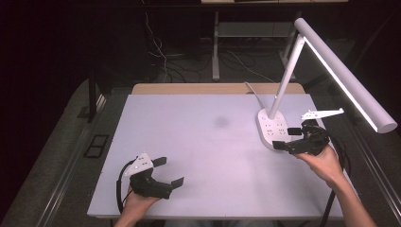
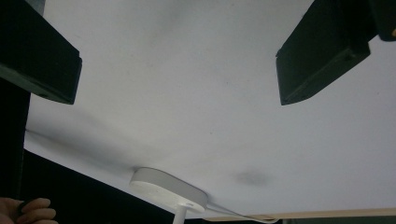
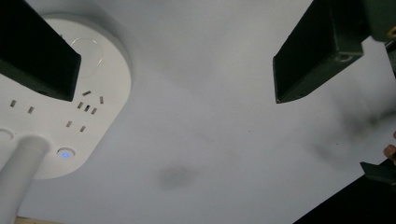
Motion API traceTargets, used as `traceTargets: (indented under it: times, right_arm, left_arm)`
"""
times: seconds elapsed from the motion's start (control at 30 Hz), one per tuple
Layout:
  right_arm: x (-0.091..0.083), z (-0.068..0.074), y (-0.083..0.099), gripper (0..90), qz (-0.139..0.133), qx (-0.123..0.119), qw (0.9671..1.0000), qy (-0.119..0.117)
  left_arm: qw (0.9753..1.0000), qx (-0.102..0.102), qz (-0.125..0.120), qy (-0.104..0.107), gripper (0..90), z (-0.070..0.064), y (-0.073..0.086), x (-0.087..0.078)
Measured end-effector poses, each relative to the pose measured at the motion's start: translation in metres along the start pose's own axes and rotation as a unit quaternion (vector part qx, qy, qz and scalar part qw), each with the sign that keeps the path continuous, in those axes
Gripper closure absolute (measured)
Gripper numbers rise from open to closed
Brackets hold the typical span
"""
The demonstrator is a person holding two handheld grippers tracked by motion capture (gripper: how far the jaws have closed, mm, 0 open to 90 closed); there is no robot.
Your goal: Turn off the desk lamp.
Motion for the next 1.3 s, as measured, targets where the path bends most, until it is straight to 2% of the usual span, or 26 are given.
traceTargets:
  times: [0.47,0.77,1.0,1.07,1.13,1.17,1.3]
  right_arm:
    - [0.005,-0.027,-0.016,1.0,-0.002,0.014,0.9999,0.006]
    - [0.008,-0.041,-0.029,1.0,0.002,0.012,0.9999,0.010]
    - [0.009,-0.055,-0.037,1.0,0.007,0.021,0.9995,0.024]
    - [0.008,-0.059,-0.039,7.6,0.007,0.018,0.9996,0.019]
    - [0.008,-0.063,-0.041,8.4,0.004,0.022,0.9996,0.020]
    - [0.008,-0.065,-0.042,13.8,0.007,0.021,0.9996,0.017]
    - [0.007,-0.069,-0.045,16.7,0.003,0.019,0.9997,0.012]
  left_arm:
    - [1.0000,-0.001,-0.001,0.001,0.0,0.001,0.000,0.000]
    - [1.0000,-0.002,-0.002,-0.002,0.0,0.001,0.000,0.000]
    - [1.0000,-0.001,-0.001,-0.006,0.0,0.002,0.000,-0.001]
    - [1.0000,-0.002,-0.002,-0.008,0.0,0.002,0.000,0.000]
    - [1.0000,-0.002,-0.002,-0.009,0.0,0.002,0.000,0.000]
    - [0.9999,-0.001,-0.002,-0.010,0.0,0.001,0.000,0.000]
    - [0.9999,-0.003,-0.002,-0.012,0.0,0.002,0.000,0.000]
Point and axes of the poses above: each handheld gripper's, and its own axes: x roughly forward along the jaws, y roughly out of its underside, z roughly to its left, the point moved 2 cm from there along x, roughly forward along the jaws, and after that the axes turned 10 degrees about z, right-handed, at the moved point
